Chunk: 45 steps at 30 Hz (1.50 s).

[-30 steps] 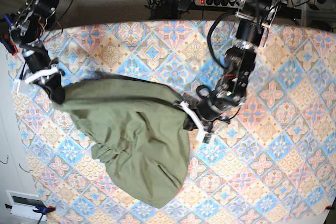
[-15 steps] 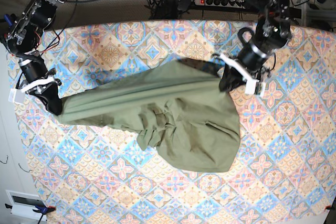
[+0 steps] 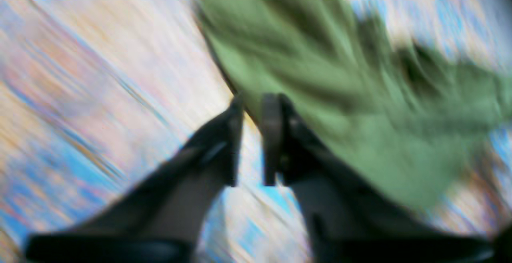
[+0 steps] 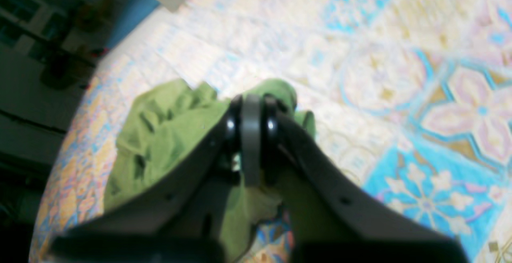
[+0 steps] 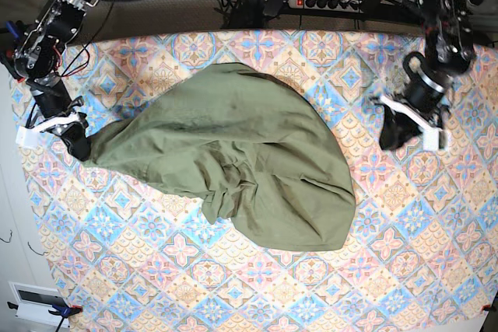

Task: Layout the t-shirt on the table in an organized manner, then fold the t-shirt properly
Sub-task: 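Lift and pull the shirt apart between both grippers, then regrasp the shirt with the left gripper and stretch it taut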

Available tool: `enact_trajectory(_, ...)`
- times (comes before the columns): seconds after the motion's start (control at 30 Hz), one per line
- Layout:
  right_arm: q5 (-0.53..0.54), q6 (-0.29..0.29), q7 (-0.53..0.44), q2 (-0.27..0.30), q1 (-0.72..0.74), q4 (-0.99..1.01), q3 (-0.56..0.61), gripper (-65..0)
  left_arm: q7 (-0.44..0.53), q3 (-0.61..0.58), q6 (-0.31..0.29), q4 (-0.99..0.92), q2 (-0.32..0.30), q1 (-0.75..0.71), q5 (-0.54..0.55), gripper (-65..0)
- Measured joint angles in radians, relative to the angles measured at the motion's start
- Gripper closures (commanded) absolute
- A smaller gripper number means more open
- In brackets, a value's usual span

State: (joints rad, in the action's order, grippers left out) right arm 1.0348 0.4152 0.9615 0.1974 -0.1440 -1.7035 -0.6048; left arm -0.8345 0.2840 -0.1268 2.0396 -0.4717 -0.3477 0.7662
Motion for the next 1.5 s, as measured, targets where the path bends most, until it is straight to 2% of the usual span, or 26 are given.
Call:
enact_trajectory(0.13, 0.018, 0.009, -0.038, 0.004, 0.062, 0.029, -0.002, -0.5, -0.014, -0.018, -0.005, -0.088, 0.02, 0.124, -0.139, -27.2)
enact_trajectory(0.23, 0.012, 0.005, -0.035, 0.005, 0.068, 0.053, -0.004, -0.4, -0.009, -0.084, 0.003, -0.229, 0.032, 0.252, -0.233, -27.6)
enact_trajectory(0.33, -0.051, 0.002, -0.023, 0.002, 0.069, 0.064, -0.005, -0.4, 0.004, -0.167, -0.007, -0.397, 0.042, 0.356, -0.278, -27.6)
enact_trajectory(0.47, -0.146, 0.006, -0.033, 0.002, 0.074, 0.061, -0.004, -0.4, 0.148, -0.304, 0.0, -0.629, 0.038, 0.473, -0.343, -27.6)
enact_trajectory(0.6, -0.144, 0.007, -0.029, 0.0, 0.072, 0.061, -0.004, -0.4, 0.294, -0.423, -0.011, -0.796, 0.046, 0.554, -0.373, -27.6)
enact_trajectory(0.87, -0.141, 0.007, -0.03, 0.002, 0.072, 0.061, -0.004, -0.4, 0.406, -0.445, -0.001, -1.051, 0.143, 0.638, -0.452, -28.3)
enact_trajectory(1.2, -0.141, 0.007, -0.03, 0.002, 0.072, 0.061, -0.004, -0.4, 0.425, -0.441, -0.002, -1.092, 0.24, 0.67, -0.434, -28.4)
enact_trajectory(1.23, -0.141, 0.007, -0.03, 0.002, 0.072, 0.061, -0.004, -0.4, 0.455, -0.442, -0.002, -1.119, 0.255, 0.675, -0.446, -28.3)
enact_trajectory(1.33, -0.141, 0.007, -0.03, 0.002, 0.072, 0.061, -0.004, -0.4, 0.486, -0.438, -0.009, -1.198, 0.276, 0.706, -0.437, -26.4)
enact_trajectory(1.37, -0.141, 0.006, -0.03, 0.002, 0.072, 0.061, -0.004, -0.4, 0.49, -0.438, -0.009, -1.202, 0.283, 0.71, -0.438, -23.4)
enact_trajectory(1.5, -0.141, 0.007, -0.03, 0.002, 0.072, 0.061, -0.004, -0.4, 0.5, -0.439, -0.01, -1.202, 0.288, 0.7, -0.421, 0.0)
